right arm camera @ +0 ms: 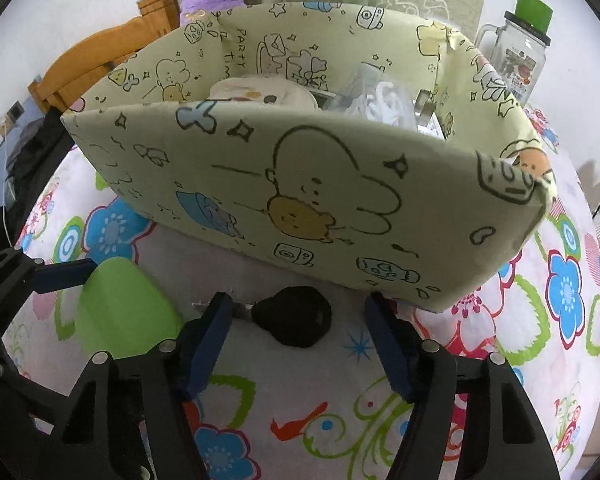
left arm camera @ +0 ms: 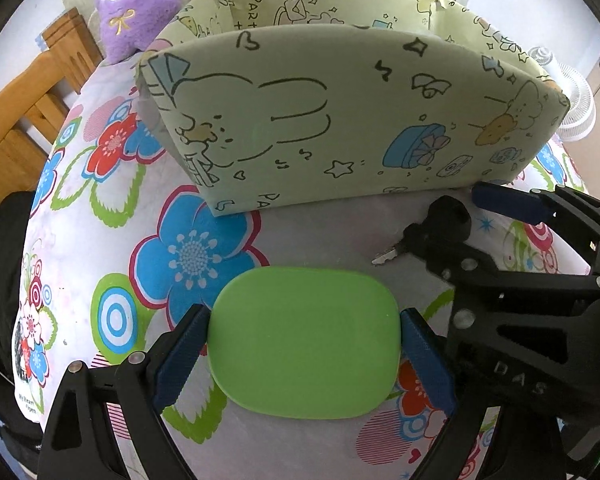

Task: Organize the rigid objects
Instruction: 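Close the right tool on the black car key's head while the left tool holds the lid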

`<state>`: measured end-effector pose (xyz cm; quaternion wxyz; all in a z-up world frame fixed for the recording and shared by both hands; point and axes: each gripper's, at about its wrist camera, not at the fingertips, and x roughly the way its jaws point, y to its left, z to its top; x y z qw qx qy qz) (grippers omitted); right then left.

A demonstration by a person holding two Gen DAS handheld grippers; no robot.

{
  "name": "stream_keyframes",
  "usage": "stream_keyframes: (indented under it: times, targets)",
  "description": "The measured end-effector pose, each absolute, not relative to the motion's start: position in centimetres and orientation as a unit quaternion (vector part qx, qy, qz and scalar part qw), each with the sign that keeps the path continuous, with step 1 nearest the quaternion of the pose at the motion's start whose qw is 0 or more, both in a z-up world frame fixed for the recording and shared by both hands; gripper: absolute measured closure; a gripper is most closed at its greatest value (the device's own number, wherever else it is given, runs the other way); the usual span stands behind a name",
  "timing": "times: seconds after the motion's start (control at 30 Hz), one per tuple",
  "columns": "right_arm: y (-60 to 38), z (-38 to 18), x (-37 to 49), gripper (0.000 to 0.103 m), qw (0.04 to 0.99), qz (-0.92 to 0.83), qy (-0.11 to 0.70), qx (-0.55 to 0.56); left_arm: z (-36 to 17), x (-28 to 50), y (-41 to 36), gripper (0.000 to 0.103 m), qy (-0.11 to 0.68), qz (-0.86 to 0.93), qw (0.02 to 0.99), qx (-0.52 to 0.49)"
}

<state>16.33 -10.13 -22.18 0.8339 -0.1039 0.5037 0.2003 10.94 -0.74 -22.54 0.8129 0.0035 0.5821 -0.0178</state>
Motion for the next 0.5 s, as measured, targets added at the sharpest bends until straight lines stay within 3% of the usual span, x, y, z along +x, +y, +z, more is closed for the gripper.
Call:
stream_keyframes:
  times: [0.07, 0.1, 0.5]
  targets:
    - [-10.0, -22.1, 16.1, 0.056, 0.834, 0.21, 0.501, -0.098, -22.6, 11.0, -0.7, 0.008, 0.582, -0.018, 0.813, 0.004]
    - [-9.8, -22.0, 16.0, 0.06, 0.832, 0.212, 0.503, -0.098, -22.6, 11.0, -0.7, 0.008, 0.582, -0.019, 0.813, 0.004]
    - [-10.1, -21.9, 14.9, 0.061, 0.834, 0.192, 0.509, -0.09, -22.0, 10.0, -2.4, 0.008, 0.577, -0.022, 0.816, 0.014]
